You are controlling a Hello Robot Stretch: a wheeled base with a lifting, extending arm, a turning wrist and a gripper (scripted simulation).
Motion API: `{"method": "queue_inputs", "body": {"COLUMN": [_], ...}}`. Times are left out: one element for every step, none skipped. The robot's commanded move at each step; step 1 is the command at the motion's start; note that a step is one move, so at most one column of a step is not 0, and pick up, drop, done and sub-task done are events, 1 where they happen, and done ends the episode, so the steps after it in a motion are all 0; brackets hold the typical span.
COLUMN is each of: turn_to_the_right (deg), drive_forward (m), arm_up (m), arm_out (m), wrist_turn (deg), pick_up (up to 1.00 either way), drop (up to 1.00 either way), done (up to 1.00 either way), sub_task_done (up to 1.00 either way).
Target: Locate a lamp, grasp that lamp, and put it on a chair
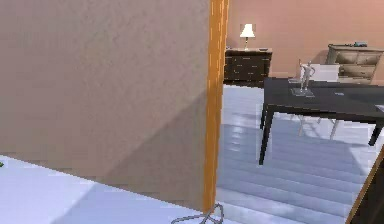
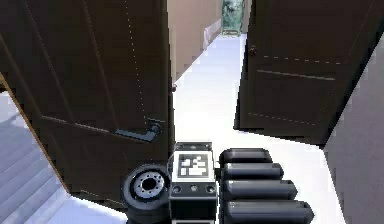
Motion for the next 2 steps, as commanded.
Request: {"method": "queue_inputs", "body": {"turn_to_the_right": [30.0,0.0], "drive_forward": [0.00,0.95], "arm_up": [0.00,0.00], "arm_out": [0.00,0.00], "wrist_turn": [0.0,0.0], "pick_up": [0.00,0.00], "drop": [0.00,0.00], "done": [0.00,0.00], "sub_task_done": [0.00,0.00]}}
